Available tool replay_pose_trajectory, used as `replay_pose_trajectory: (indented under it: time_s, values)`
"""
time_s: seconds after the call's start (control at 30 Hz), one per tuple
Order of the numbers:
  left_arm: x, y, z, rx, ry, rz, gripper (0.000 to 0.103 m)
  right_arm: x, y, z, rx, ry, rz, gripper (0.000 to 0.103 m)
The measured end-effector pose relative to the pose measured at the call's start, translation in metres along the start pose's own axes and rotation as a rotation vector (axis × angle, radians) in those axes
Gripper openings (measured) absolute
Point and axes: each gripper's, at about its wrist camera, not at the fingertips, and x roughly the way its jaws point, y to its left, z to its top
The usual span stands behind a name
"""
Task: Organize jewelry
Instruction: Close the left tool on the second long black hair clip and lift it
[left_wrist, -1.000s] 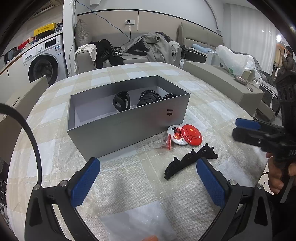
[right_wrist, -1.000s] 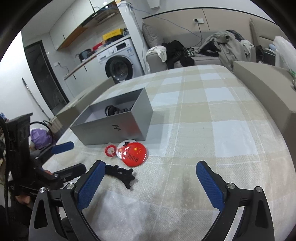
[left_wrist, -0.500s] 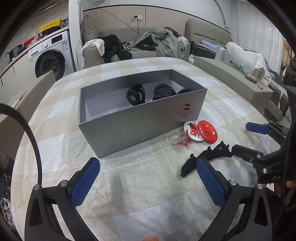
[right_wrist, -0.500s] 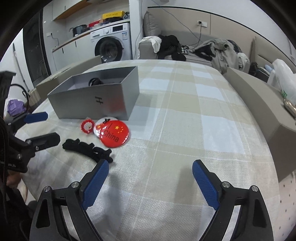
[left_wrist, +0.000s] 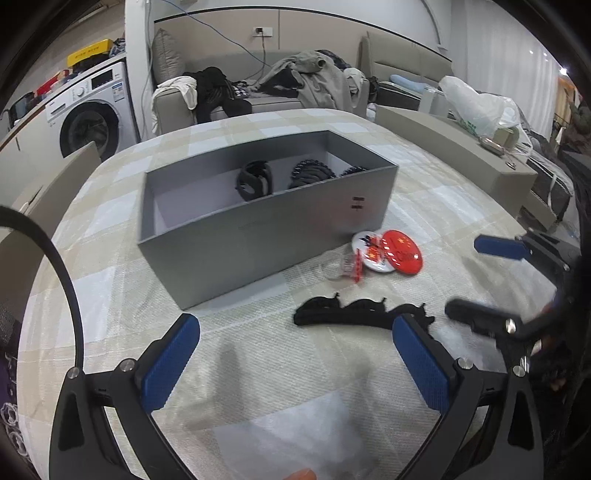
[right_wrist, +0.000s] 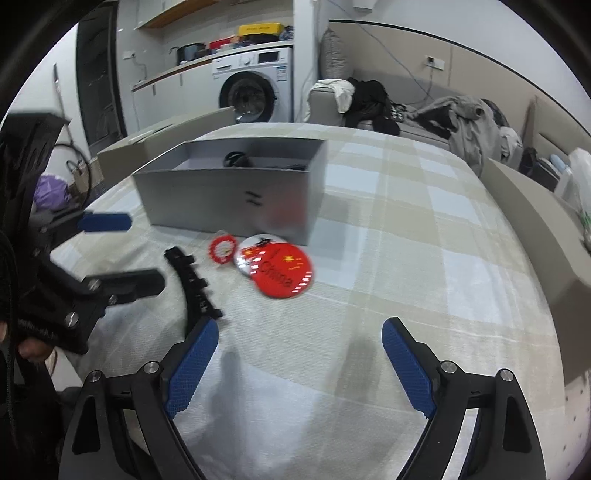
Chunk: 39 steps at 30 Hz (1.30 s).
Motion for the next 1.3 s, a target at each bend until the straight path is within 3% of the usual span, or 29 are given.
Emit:
replay_pose_trajectory:
  time_s: [0.2,0.43,0.57,0.7,0.77,0.83,0.93,1.23,1.3]
  values:
    - [0.002,-0.018,-0.003,0.048,0.028,-0.092,0.102,-0.003,-0.022,0.006,0.096,-0.015,-0.003,0.090]
    - [0.011,-0.025,-0.002,0.059,0.078,-0.087,0.102,0.000,-0.016,0.004,0.076,0.001,0.002,0.090]
    - [0.014,-0.028,-0.001,0.069,0.085,-0.037,0.102,0.001,-0.014,0.003,0.067,0.004,0.006,0.090]
    - [0.015,-0.029,-0.002,0.068,0.082,-0.035,0.101,0.001,-0.014,0.003,0.070,0.009,0.009,0.090]
    - [0.014,-0.029,-0.003,0.076,0.070,-0.048,0.093,0.001,-0.014,0.003,0.066,0.008,0.010,0.090]
    - [0.009,-0.029,-0.003,0.088,0.057,-0.059,0.073,0.001,-0.013,0.003,0.064,0.008,0.011,0.090]
    - [0.006,-0.028,-0.003,0.097,0.043,-0.071,0.050,0.001,-0.012,0.003,0.064,0.006,0.013,0.090]
    - [0.004,-0.020,-0.002,0.078,0.043,-0.093,0.050,0.001,-0.010,0.003,0.058,0.011,0.010,0.090]
    - [0.005,-0.015,-0.001,0.061,0.047,-0.103,0.055,0.002,-0.009,0.003,0.057,0.012,0.012,0.090]
